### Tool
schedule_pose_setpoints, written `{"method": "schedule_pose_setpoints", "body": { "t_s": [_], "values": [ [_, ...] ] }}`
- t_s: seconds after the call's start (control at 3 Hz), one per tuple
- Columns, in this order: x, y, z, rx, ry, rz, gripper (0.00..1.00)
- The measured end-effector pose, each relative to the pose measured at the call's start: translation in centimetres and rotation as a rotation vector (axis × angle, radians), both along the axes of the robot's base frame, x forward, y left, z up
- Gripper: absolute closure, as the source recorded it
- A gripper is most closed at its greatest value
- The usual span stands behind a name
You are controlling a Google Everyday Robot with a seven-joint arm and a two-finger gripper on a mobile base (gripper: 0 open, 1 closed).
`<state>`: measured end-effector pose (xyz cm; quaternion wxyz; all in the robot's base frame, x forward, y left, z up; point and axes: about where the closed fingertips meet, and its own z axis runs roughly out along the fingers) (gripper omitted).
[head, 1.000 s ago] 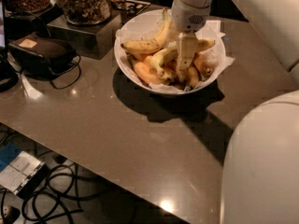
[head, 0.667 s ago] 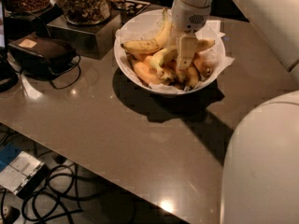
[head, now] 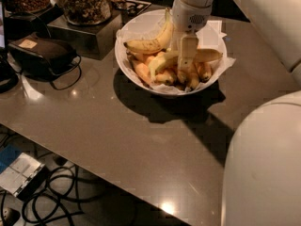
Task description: Pick banana from white bowl
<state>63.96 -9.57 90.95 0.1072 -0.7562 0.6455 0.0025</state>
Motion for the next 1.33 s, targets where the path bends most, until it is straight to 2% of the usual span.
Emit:
{"method": "schedule_pose_setpoints", "body": {
  "t_s": [0.67, 1.0, 1.33],
  "values": [
    [0.0, 0.0, 0.6, 0.000, 0.000, 0.000, 1.00],
    [-0.2, 0.0, 2.3, 0.048, -0.024, -0.052, 1.00],
    [-0.3, -0.1, 3.0, 0.074, -0.020, -0.098, 1.00]
  ]
}}
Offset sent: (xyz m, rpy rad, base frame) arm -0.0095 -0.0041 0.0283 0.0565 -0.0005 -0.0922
